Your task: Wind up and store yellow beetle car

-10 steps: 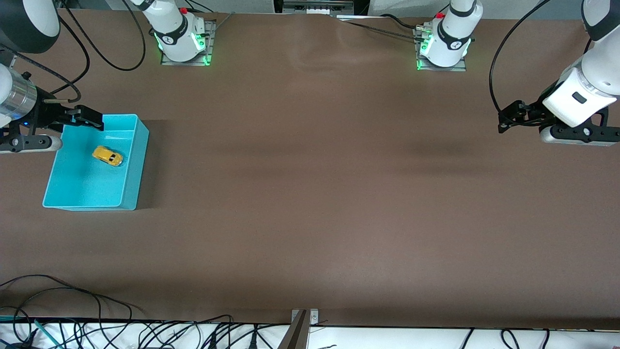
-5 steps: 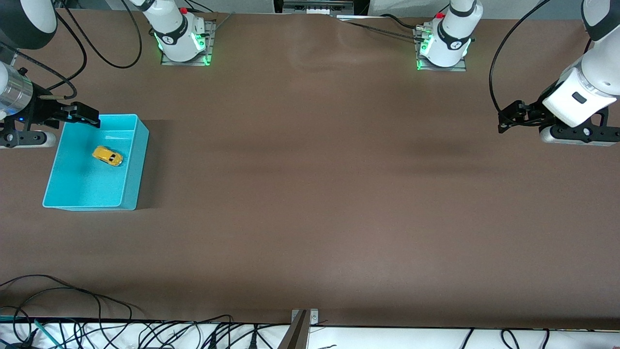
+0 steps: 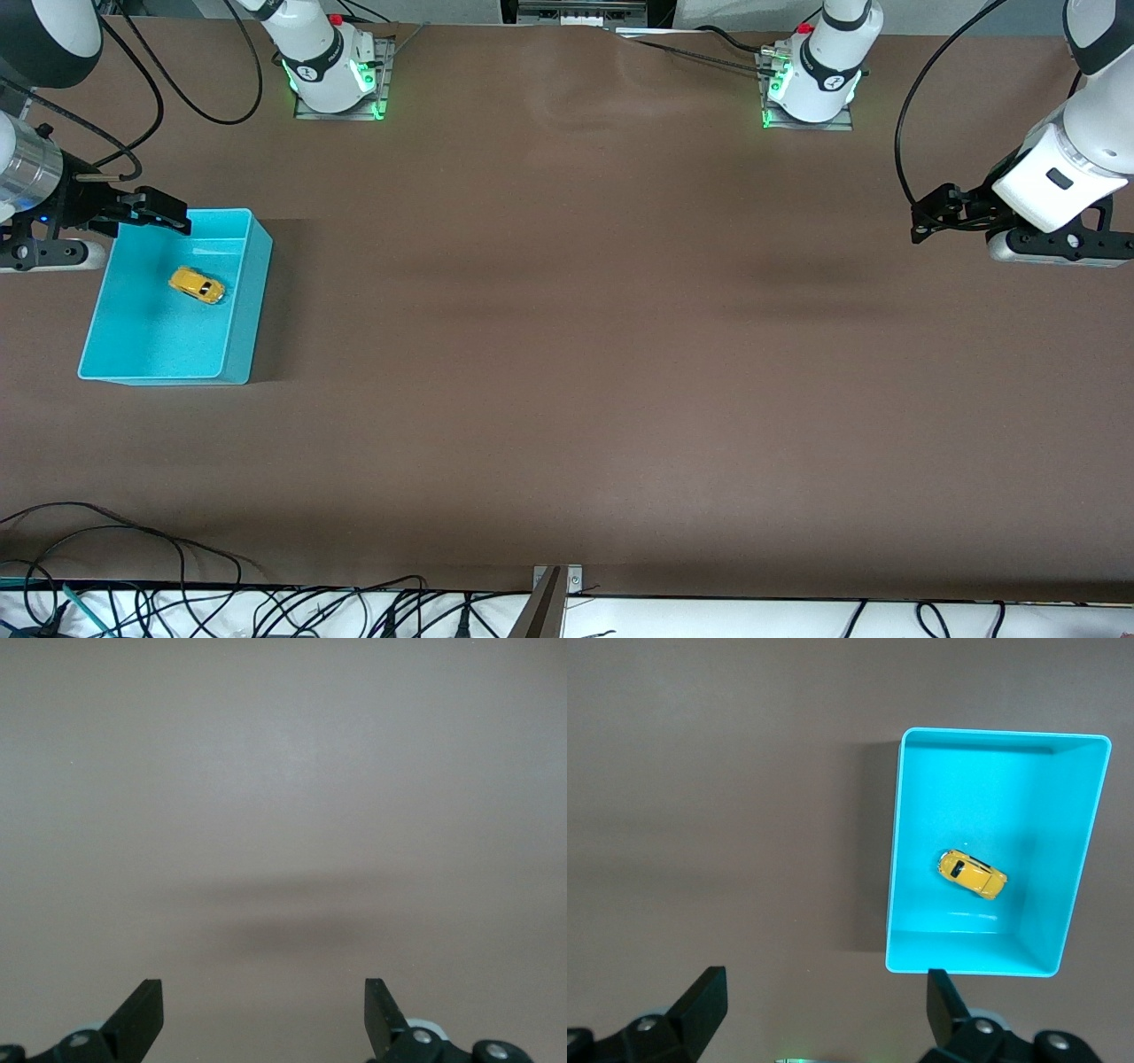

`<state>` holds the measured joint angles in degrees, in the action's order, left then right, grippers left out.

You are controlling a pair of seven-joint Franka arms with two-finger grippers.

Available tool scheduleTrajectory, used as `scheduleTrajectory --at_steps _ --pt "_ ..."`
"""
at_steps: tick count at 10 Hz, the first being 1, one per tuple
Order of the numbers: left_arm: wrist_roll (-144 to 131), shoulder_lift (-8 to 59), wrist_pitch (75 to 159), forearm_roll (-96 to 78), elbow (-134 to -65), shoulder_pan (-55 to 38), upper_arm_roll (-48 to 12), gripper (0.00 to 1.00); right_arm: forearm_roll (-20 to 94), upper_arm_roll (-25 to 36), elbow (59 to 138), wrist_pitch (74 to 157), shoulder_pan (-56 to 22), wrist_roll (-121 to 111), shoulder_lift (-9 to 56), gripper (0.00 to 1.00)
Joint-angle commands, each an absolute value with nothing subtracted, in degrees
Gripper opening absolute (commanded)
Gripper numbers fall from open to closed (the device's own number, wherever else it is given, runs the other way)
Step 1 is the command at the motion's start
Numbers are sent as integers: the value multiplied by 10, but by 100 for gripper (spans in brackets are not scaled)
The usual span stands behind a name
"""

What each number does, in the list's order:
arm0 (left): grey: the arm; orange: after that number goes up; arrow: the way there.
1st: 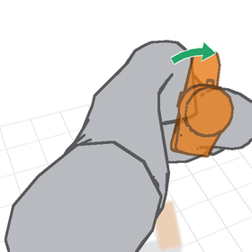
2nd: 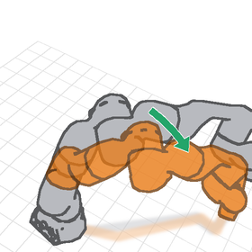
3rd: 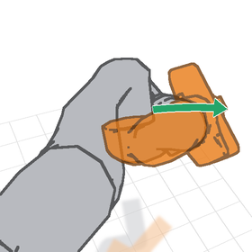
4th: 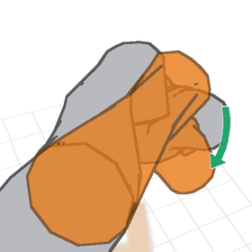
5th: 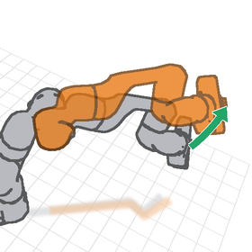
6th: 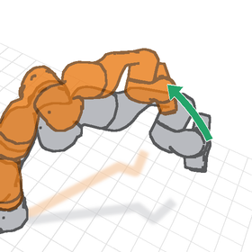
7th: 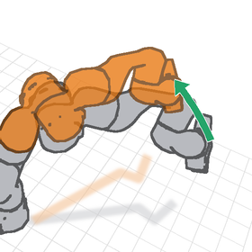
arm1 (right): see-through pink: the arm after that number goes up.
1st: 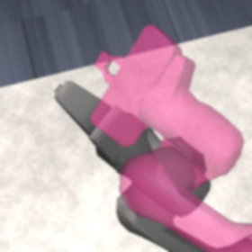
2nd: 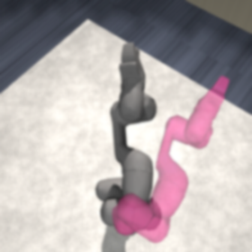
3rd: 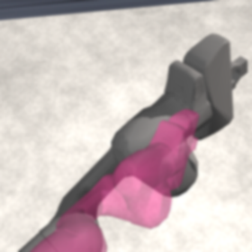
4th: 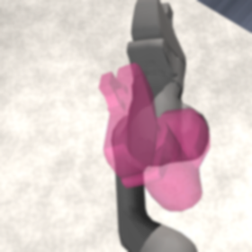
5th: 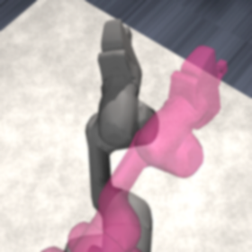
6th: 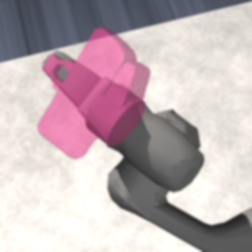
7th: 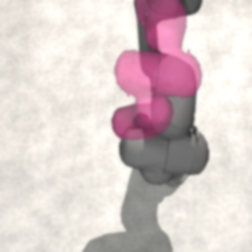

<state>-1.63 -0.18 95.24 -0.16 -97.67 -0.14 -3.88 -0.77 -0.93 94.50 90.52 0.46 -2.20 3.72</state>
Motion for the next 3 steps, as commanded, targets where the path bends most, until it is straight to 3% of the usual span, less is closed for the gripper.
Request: scheduleTrajectory --at_steps 1,3 --pt "-19 7 947 8 -961 -4 -38 100 -1 0 955 911 -4 -17 28 100" --pt "-19 6 947 8 -961 -4 -38 100 -1 0 951 911 -4 -18 33 100"
